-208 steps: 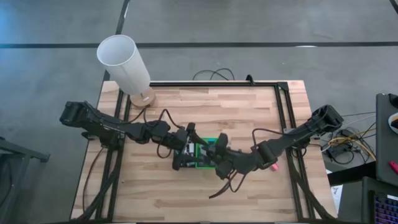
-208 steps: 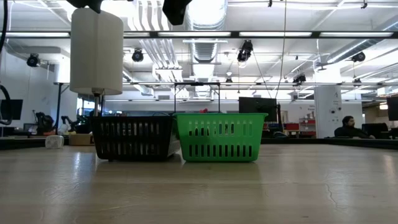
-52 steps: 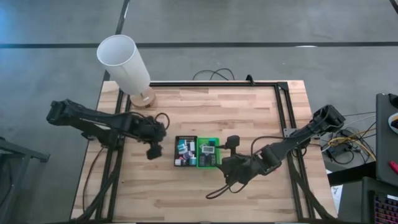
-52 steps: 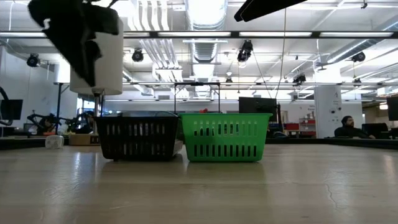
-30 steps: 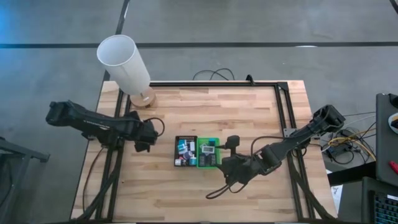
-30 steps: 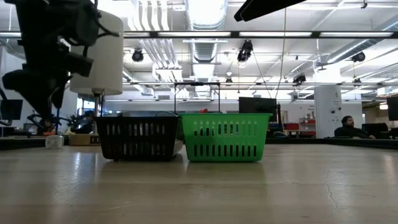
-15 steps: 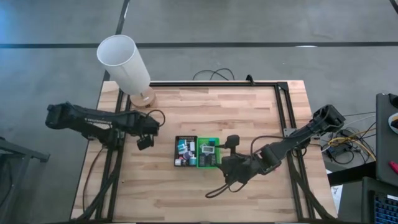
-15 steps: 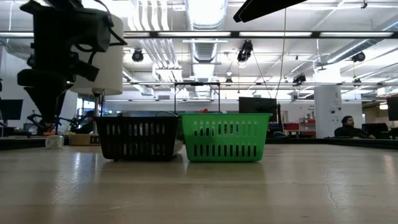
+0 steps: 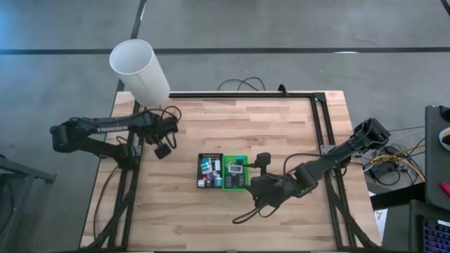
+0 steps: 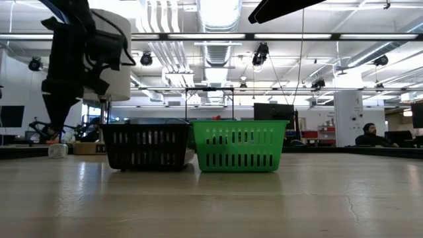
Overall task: Pick & Place Office items
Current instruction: Put the green white charger adapter into the black bin
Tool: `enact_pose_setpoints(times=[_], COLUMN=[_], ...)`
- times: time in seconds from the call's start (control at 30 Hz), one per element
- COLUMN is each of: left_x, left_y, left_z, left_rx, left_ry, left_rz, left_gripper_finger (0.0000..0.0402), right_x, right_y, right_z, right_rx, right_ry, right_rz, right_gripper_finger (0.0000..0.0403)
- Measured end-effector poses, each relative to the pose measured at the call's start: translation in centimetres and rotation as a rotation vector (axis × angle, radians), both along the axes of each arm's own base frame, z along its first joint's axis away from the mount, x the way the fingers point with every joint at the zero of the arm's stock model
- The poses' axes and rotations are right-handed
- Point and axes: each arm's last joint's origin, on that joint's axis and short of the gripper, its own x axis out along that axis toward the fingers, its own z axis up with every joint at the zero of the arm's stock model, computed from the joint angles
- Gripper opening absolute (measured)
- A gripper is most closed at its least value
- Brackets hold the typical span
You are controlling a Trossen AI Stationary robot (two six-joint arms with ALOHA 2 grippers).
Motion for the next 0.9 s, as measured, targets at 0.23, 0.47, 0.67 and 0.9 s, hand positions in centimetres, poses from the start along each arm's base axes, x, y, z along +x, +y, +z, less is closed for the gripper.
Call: enact_pose_setpoints(times=[0.23, 0.47, 0.67, 0.9], left_x=[-0.1, 0.0, -0.2, -0.7], left_y=[0.4, 0.5, 1.0, 1.9], left_z=[-0.1, -0.1, -0.1, -0.2], left_rx=[-0.124, -0.124, -0.119, -0.117], left_ry=[-0.059, -0.067, -0.072, -0.079], left_rz=[0.005, 0.007, 0.019, 0.051], left_gripper_finger=[0.0344, 0.0344, 0.0344, 0.0344], right_x=[0.0, 0.0, 0.0, 0.0], right_y=[0.0, 0.0, 0.0, 0.0], right_z=[0.0, 0.0, 0.0, 0.0], right_rx=[0.000, 0.003, 0.004, 0.006], right_ry=[0.000, -0.001, -0.001, -0.002], right_rz=[-0.001, -0.002, -0.002, -0.003], right_gripper_finger=[0.0358, 0.0358, 0.0358, 0.0358])
